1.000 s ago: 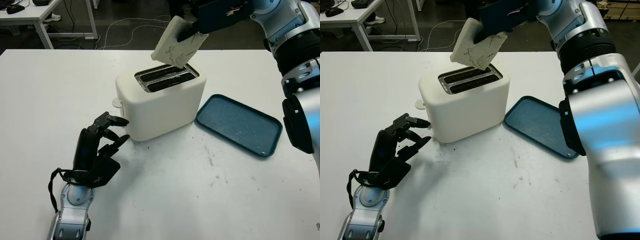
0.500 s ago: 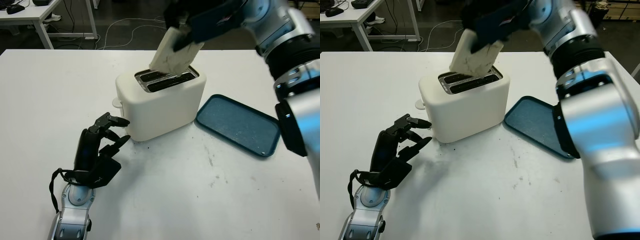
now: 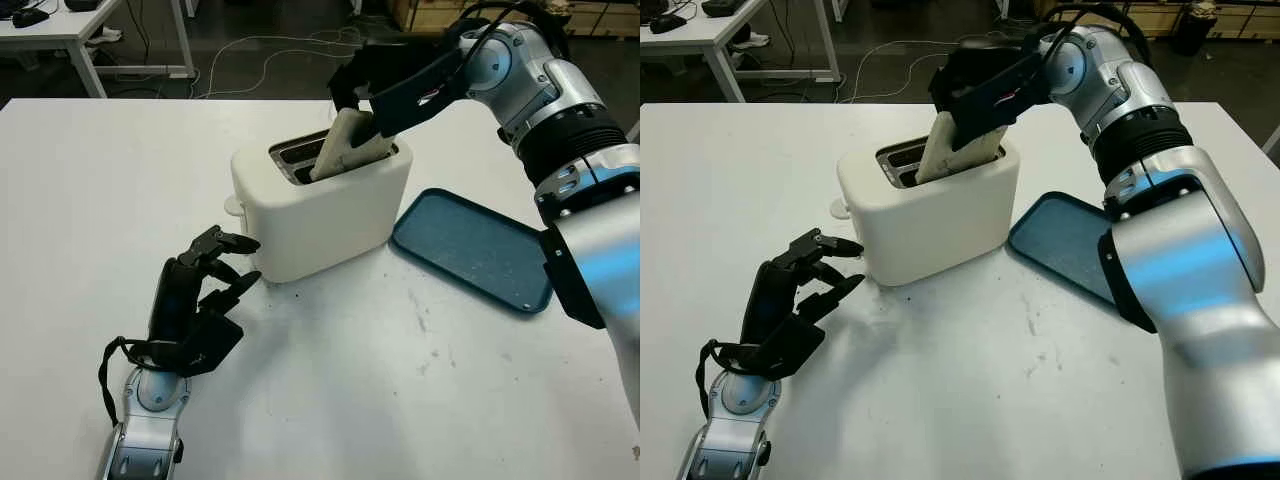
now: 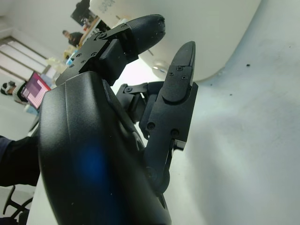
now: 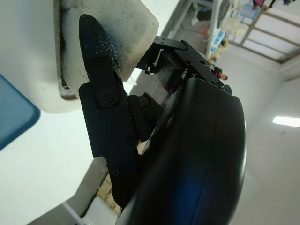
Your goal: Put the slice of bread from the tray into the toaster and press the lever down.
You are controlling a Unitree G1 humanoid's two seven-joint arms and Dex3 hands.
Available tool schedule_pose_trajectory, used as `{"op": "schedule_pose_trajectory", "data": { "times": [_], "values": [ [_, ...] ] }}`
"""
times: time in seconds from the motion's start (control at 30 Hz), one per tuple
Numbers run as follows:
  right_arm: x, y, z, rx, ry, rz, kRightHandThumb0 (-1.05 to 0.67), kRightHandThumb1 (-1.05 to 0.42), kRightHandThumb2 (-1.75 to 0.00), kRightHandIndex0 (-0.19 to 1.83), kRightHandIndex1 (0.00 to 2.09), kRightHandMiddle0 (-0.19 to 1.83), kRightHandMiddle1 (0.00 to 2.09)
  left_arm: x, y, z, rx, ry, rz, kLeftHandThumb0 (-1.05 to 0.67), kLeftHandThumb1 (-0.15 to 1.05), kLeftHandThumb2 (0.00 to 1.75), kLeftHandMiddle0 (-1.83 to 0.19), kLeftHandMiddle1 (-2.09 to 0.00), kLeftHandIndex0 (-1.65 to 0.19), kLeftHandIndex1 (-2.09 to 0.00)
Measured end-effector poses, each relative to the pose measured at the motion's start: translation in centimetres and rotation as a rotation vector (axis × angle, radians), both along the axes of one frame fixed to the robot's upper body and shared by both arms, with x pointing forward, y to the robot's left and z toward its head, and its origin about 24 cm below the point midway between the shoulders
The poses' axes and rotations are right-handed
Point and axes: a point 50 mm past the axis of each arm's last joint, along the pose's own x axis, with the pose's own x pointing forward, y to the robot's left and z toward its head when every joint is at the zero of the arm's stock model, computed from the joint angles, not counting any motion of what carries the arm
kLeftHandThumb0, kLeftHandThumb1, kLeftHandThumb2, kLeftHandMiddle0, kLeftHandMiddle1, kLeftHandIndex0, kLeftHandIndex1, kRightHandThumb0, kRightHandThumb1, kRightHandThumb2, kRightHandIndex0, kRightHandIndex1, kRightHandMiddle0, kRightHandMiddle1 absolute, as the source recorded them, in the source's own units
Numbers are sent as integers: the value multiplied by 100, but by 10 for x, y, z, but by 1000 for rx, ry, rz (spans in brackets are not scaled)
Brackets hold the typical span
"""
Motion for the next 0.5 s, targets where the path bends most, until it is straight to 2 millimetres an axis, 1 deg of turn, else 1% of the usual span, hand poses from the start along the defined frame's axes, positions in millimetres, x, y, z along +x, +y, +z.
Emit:
{"op": "schedule_pose_trajectory", "data": {
  "times": [0.1, 0.23, 0.27, 0.3, 0.33, 0.4, 0.43, 0.5],
  "values": [
    [0, 1, 0, -38, -55, 9, -49, -92, -6, 107, 175, 87, 175, 0, 0, 0, 0, 0, 0, -22, 92, 9, -59, -147, -58, -94],
    [-5, 7, -5, -121, -221, 99, -71, -92, -4, 97, 175, 72, 172, 0, 0, 0, 0, 0, 0, -22, 92, 9, -58, -147, -58, -94],
    [-6, 8, -8, -139, -241, 126, -81, -92, -10, 65, 159, 61, 150, 0, 0, 0, 0, 0, 0, -22, 92, 9, -58, -147, -58, -94],
    [-8, 9, -11, -158, -253, 150, -86, -92, -14, 50, 144, 56, 130, 0, 0, 0, 0, 0, 0, -22, 92, 9, -58, -147, -58, -94],
    [-9, 10, -15, -183, -259, 172, -89, -92, -16, 43, 121, 59, 98, 0, 0, 0, 0, 0, 0, -22, 92, 9, -58, -147, -58, -94],
    [-11, 11, -18, -230, -264, 203, -92, -92, -20, 31, 89, 64, 37, 0, 0, 0, 0, 0, -1, -22, 92, 9, -59, -148, -58, -94],
    [-11, 12, -18, -244, -270, 209, -92, -92, -20, 28, 85, 65, 24, 0, 0, 0, 0, 0, -1, -22, 92, 9, -59, -148, -58, -94],
    [-13, 14, -17, -254, -281, 223, -89, -92, -18, 17, 94, 65, 9, 0, 0, 0, 0, 0, -2, -22, 92, 9, -59, -148, -58, -94]
  ]
}}
